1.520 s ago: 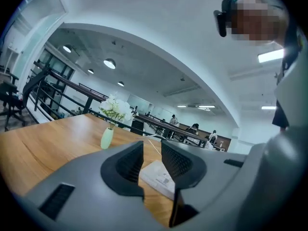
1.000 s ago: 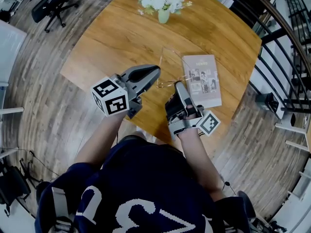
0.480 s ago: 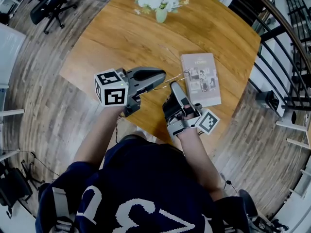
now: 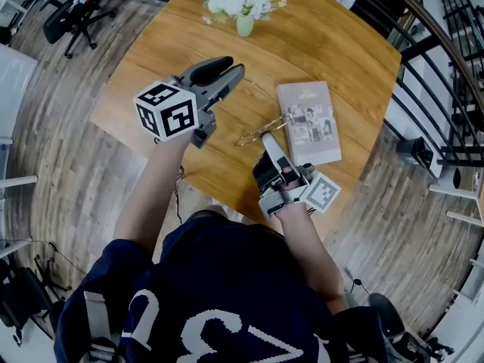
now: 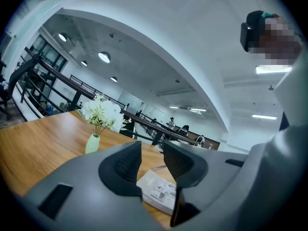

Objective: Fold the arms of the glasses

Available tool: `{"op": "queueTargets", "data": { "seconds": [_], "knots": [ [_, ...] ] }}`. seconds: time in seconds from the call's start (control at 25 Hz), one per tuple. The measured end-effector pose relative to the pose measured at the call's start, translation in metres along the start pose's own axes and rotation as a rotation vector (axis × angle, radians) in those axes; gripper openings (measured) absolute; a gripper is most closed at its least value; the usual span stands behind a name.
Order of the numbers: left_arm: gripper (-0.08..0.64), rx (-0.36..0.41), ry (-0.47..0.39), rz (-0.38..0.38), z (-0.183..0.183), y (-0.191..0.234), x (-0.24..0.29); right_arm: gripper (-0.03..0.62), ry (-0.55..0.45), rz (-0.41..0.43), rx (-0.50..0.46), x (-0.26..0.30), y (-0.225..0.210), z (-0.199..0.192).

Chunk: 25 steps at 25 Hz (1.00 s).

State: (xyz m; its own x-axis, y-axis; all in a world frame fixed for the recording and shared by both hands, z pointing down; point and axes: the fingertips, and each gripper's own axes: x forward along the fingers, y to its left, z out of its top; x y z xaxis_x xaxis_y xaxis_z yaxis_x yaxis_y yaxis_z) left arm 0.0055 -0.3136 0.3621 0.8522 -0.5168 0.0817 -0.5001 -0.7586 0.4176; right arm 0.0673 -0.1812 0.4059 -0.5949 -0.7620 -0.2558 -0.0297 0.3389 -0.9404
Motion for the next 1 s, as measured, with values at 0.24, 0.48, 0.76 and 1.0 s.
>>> {"op": "queueTargets", "data": {
  "seconds": [0.24,0.48,0.76,1.0],
  "knots": [
    [0.046,-0.098,0.129,-0.089,-0.027,-0.003,0.011,0.028,-0.015,-0.009,-0.004,-0.003,0.001,0.003],
    [0.034,-0.192,0.245,-0.249,-0.067,-0.042,-0.004,0.028,-0.074,-0.027,0.018,-0.009,-0.007,0.017],
    [0.034,-0.230,0.297,-0.302,-0.097,-0.066,-0.014,0.028,-0.084,-0.038,0.040,-0.007,-0.013,0.019],
    [0.028,-0.039,0.144,-0.069,-0.079,-0.037,-0.035,0.028,-0.146,-0.193,0.057,-0.020,-0.059,0.025]
  ]
}}
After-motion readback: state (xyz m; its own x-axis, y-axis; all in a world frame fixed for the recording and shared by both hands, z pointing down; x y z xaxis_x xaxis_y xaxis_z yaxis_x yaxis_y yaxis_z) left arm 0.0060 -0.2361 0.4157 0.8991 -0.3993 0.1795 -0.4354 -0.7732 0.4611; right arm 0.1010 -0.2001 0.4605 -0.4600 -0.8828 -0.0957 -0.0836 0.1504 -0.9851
